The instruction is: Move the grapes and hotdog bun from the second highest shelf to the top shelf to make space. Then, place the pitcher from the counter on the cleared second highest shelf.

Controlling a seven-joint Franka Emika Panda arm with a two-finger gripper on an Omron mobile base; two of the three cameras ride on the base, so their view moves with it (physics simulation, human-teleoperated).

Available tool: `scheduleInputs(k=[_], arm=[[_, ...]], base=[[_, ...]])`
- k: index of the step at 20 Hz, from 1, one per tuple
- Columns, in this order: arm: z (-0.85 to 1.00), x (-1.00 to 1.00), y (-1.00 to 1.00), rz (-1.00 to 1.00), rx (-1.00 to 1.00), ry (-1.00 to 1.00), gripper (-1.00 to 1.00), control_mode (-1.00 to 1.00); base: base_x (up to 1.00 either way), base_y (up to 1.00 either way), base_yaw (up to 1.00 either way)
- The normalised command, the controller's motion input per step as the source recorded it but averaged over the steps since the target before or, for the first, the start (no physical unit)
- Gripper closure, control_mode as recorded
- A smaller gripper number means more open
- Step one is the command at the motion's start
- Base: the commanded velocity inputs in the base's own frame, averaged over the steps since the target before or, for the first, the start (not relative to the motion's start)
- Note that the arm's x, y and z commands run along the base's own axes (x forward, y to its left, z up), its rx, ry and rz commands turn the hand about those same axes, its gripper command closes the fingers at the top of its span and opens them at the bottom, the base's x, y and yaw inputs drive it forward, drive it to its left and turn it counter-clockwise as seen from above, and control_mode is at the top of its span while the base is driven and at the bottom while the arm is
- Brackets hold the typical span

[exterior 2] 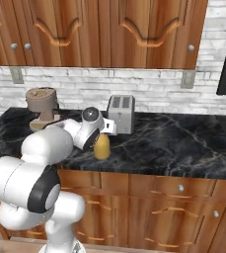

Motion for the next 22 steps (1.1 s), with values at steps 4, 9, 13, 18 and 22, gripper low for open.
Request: scheduleInputs(k=[4,9,13,18,22], arm=[[-0.12,0.22,0.01,0.00,0.00,0.00,-1.00,-1.00],[-0.20,0.28,0.00,0.00,0.00,0.00,-1.00,-1.00],[-0.21,0.27,0.00,0.00,0.00,0.00,-1.00,-1.00],[-0.18,0.25,0.00,0.00,0.00,0.00,-1.00,-1.00],[-0.07,0.13,0.00,0.00,0.00,0.00,1.00,-1.00]], base=[[0.00,0.00,0.00],[0.00,0.00,0.00],[0.00,0.00,0.00],[0.00,0.00,0.00],[0.00,0.00,0.00]])
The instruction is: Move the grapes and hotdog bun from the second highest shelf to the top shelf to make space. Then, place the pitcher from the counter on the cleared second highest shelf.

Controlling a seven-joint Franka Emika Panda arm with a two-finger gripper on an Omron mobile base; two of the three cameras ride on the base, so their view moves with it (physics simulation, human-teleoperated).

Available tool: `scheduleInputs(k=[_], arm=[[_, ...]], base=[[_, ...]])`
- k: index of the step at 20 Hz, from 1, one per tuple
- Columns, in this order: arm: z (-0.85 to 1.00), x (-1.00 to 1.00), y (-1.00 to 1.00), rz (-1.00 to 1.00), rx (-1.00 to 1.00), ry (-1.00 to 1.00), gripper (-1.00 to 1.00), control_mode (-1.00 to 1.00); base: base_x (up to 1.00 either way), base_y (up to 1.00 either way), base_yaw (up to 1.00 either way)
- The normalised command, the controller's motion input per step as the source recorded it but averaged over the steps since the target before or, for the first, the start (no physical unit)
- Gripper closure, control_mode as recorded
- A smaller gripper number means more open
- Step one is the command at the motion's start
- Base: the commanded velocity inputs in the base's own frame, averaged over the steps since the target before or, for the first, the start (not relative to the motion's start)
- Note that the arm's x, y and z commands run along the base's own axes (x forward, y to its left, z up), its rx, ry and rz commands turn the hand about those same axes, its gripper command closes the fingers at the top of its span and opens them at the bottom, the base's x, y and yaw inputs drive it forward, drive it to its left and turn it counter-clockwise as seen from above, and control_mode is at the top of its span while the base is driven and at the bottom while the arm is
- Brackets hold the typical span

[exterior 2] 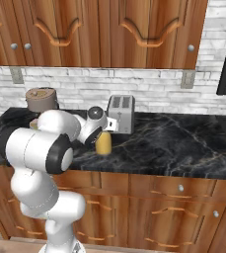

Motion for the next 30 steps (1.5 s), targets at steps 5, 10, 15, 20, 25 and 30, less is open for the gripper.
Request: scheduleInputs(k=[5,10,15,20,25,30], arm=[[0.00,0.02,0.00,0.00,0.00,-0.01,1.00,-1.00],[0.04,-0.29,0.00,0.05,0.00,-0.06,1.00,-1.00],[0.70,-1.00,0.00,0.10,0.00,-0.22,1.00,-1.00],[0.97,-1.00,0.12,0.06,0.00,-0.21,1.00,-1.00],[1.00,-1.00,0.09,0.03,0.01,-0.13,1.00,-1.00],[1.00,-0.98,0.08,0.00,0.09,0.01,1.00,-1.00]], base=[[0.00,0.00,0.00],[0.00,0.00,0.00],[0.00,0.00,0.00],[0.00,0.00,0.00],[0.00,0.00,0.00],[0.00,0.00,0.00]])
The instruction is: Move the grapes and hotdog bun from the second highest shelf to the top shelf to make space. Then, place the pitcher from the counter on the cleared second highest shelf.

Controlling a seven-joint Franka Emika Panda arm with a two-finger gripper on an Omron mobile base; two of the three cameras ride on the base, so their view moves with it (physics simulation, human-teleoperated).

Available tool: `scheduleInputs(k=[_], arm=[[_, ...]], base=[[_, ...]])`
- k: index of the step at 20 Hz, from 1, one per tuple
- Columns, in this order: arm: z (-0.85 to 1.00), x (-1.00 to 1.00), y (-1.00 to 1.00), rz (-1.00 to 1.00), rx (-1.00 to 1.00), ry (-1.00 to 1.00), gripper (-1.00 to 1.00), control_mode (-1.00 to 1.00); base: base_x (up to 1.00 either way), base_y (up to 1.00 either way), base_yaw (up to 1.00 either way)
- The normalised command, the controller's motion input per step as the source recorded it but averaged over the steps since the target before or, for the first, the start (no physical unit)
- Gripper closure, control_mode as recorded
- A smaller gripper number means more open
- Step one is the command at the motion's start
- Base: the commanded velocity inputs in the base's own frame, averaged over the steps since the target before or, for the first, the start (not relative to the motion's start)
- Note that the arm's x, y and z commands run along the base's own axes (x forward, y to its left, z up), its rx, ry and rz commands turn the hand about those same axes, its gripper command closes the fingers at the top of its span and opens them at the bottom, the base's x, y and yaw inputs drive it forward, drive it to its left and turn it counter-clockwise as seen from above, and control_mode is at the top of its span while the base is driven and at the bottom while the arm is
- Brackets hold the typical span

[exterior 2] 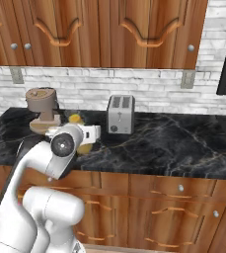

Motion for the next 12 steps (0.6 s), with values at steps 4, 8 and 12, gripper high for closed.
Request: scheduleInputs(k=[4,8,12], arm=[[1.00,-0.98,0.02,0.00,0.09,0.11,1.00,-1.00],[0.75,-0.91,0.00,0.00,0.02,0.25,1.00,-1.00],[-0.14,-0.35,0.19,0.00,-0.02,0.11,1.00,-1.00]], base=[[0.00,0.00,0.00],[0.00,0.00,0.00],[0.00,0.00,0.00]])
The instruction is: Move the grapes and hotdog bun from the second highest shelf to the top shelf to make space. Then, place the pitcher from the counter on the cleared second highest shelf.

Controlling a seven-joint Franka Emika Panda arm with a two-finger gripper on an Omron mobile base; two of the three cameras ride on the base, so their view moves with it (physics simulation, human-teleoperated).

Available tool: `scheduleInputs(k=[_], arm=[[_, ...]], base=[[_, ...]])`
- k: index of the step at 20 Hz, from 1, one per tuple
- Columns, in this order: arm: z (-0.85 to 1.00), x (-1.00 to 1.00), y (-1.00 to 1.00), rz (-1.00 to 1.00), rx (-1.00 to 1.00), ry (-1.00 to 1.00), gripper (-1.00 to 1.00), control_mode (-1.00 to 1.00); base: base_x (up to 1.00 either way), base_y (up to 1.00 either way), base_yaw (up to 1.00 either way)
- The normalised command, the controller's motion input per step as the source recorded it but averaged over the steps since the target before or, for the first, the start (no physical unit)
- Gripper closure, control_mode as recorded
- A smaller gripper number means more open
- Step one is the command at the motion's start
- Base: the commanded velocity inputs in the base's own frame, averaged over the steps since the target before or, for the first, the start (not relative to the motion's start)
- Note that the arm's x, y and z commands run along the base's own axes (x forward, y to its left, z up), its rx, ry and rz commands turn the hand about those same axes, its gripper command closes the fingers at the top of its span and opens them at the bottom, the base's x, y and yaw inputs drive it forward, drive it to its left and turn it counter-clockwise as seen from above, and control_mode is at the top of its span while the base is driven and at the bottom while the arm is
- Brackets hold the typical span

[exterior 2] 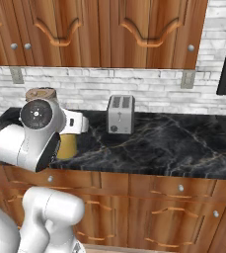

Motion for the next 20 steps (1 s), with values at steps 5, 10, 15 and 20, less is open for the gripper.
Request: scheduleInputs(k=[5,10,15,20], arm=[[-0.02,-0.10,0.28,0.00,-0.04,0.00,1.00,-1.00],[0.00,0.00,0.04,0.00,0.00,0.00,1.00,-1.00],[0.00,0.00,0.00,0.00,0.00,0.00,1.00,1.00],[0.00,0.00,0.00,0.00,0.00,0.00,1.00,1.00]], base=[[0.00,0.00,0.00],[0.00,0.00,0.00],[-0.05,0.02,0.00],[-0.58,0.24,0.28]])
